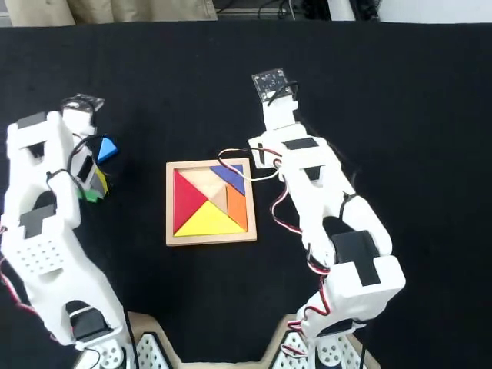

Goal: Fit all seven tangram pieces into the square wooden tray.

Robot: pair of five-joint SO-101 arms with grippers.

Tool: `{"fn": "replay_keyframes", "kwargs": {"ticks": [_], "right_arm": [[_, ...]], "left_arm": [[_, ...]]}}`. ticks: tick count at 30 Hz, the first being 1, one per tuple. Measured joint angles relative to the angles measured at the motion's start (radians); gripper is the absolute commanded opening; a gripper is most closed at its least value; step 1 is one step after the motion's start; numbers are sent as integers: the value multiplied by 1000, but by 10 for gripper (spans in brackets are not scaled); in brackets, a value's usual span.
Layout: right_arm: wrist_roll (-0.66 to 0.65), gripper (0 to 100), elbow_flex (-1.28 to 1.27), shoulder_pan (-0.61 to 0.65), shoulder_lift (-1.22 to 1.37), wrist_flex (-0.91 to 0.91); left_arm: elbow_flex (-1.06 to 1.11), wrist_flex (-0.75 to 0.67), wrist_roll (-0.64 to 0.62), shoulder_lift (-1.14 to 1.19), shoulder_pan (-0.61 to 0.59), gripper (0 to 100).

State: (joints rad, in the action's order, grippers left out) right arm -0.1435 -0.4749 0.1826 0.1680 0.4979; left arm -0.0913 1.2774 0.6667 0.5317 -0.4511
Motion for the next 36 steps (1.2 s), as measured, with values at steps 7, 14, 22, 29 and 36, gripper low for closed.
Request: {"fn": "replay_keyframes", "kwargs": {"ticks": [7, 14, 22, 29, 36], "right_arm": [[0, 11, 0, -8, 0, 0], [0, 11, 0, -68, 0, 20], [83, 11, 0, -155, 0, 52], [91, 11, 0, -172, 0, 26], [91, 11, 0, -173, 0, 26]], "left_arm": [[-138, 376, -6, -157, 238, 35], [-121, 371, -218, -307, 511, 36], [221, -26, -316, -313, 717, 40], [307, -204, -347, -313, 787, 40], [307, -265, -241, -313, 769, 41]]}}
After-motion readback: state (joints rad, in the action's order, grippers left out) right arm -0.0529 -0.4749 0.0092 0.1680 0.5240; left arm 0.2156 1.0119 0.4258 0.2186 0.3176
